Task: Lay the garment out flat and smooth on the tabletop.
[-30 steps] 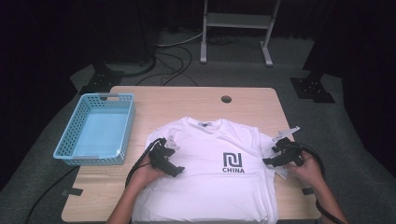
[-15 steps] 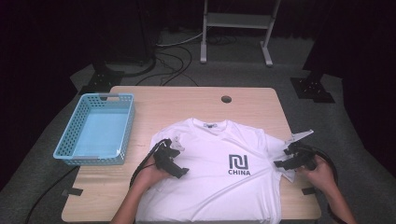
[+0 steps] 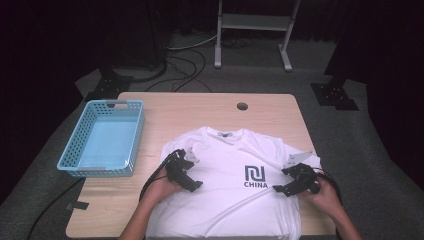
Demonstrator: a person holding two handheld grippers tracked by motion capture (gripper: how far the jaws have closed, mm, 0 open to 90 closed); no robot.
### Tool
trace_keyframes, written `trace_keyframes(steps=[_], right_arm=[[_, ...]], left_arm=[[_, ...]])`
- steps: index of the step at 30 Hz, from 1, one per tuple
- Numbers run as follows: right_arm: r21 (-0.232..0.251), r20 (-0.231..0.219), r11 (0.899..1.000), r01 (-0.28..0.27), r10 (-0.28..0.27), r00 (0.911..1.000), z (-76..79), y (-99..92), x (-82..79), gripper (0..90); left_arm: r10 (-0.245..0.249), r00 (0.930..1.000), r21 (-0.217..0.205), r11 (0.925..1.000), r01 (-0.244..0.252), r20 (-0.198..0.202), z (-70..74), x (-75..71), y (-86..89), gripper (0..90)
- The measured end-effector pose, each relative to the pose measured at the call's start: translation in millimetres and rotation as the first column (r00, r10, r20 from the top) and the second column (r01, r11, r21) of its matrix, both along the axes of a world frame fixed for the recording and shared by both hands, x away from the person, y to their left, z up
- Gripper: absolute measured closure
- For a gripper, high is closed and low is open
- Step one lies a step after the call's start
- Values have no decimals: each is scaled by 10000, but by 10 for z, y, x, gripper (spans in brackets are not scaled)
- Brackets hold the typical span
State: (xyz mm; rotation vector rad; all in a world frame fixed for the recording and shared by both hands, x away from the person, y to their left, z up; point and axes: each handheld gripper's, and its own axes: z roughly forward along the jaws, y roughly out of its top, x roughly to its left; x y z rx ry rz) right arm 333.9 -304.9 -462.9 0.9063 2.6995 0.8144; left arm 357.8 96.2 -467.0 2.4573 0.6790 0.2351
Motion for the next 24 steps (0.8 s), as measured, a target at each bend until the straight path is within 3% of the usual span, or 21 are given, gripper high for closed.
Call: trace_keyframes(steps=[8,15,24], right_arm=[[161,272,9994,-321,317,9991,-43,-155,-27,233],[174,256,9988,-459,455,9986,-45,-315,-43,233],[16,178,9995,-326,326,9993,-35,-533,-105,233]], left_arm=[[49,10000,-99,9999,-49,-58,-2,-19,-33,75],[-17,9999,-251,9997,14,-124,-5,-88,-145,76],[-439,9989,-312,9986,434,-157,-10,-222,-334,76]])
